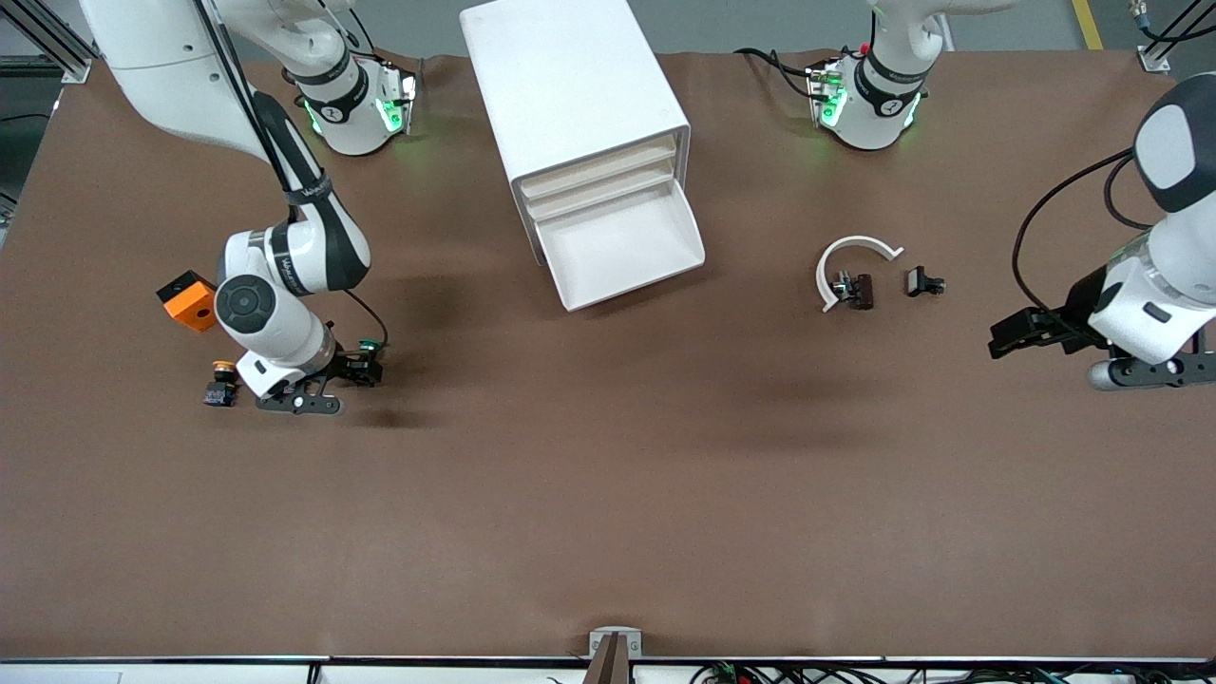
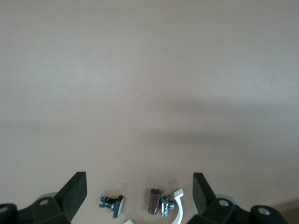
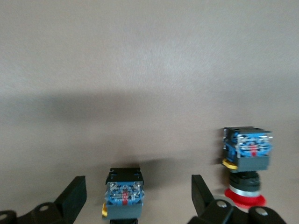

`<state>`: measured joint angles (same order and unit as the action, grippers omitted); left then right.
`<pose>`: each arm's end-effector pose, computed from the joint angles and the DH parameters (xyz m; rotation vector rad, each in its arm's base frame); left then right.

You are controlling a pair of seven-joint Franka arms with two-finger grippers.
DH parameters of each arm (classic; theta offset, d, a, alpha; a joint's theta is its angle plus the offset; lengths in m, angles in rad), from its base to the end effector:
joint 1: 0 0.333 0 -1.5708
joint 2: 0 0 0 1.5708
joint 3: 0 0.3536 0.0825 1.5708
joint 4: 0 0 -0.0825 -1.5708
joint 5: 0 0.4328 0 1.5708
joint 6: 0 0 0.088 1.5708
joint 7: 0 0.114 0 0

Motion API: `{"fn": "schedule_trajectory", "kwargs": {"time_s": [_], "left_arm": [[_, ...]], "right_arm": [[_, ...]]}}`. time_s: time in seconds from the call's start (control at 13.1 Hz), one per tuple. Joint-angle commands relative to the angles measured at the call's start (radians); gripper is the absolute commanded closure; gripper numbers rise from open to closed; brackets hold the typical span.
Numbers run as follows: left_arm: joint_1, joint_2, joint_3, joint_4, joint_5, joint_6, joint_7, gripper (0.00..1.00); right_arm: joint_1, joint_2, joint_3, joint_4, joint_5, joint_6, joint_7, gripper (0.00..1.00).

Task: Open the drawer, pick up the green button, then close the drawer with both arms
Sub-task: 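Lower the green button beside the red button and open the right gripper, then withdraw the right gripper while the left gripper reaches the drawer front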

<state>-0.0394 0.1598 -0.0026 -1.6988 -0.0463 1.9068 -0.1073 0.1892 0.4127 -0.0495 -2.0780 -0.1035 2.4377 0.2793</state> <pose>0.6688 -0.0316 0.5157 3.0904 0.1230 0.0692 0.6211 0.0868 0.2113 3.0460 -0.0842 -0.0523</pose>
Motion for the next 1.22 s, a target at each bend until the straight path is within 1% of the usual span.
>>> {"fn": "schedule_trajectory", "kwargs": {"time_s": [0.0,0.15,0.23,0.3,0.38,0.53,0.61,0.84,0.99,1.14], "left_arm": [[-0.020,0.003,-0.066,-0.103,0.006,0.142,-0.136,0.00],[-0.027,0.006,-0.138,-0.177,0.006,0.243,-0.234,0.00],[-0.034,0.015,-0.176,-0.205,0.009,0.288,-0.293,0.00],[-0.048,0.029,-0.203,-0.217,0.011,0.311,-0.349,0.00],[-0.072,0.053,-0.214,-0.217,0.012,0.317,-0.388,0.00],[-0.150,0.092,-0.214,-0.219,0.014,0.337,-0.445,0.00],[-0.189,0.110,-0.214,-0.219,0.014,0.339,-0.489,0.00],[-0.263,0.168,-0.214,-0.214,0.014,0.344,-0.574,0.00],[-0.325,0.204,-0.214,-0.214,0.014,0.371,-0.647,0.00],[-0.381,0.236,-0.212,-0.213,0.014,0.374,-0.696,0.00]], "right_arm": [[-0.016,-0.060,0.023,0.099,-0.022,-0.179,0.003,0.00],[-0.016,-0.081,0.028,0.200,-0.015,-0.317,-0.002,0.00],[-0.016,-0.080,0.028,0.270,-0.009,-0.406,-0.002,0.00],[-0.016,-0.078,0.031,0.341,0.005,-0.490,-0.002,0.00],[-0.017,-0.077,0.034,0.396,0.040,-0.556,-0.009,0.00],[-0.040,-0.080,0.027,0.470,0.094,-0.649,-0.115,0.00],[-0.063,-0.084,0.027,0.496,0.100,-0.687,-0.144,0.00],[-0.125,-0.123,0.027,0.584,0.106,-0.814,-0.216,0.00],[-0.178,-0.172,0.027,0.608,0.134,-0.867,-0.290,0.00],[-0.218,-0.218,0.023,0.610,0.136,-0.907,-0.313,0.00]]}}
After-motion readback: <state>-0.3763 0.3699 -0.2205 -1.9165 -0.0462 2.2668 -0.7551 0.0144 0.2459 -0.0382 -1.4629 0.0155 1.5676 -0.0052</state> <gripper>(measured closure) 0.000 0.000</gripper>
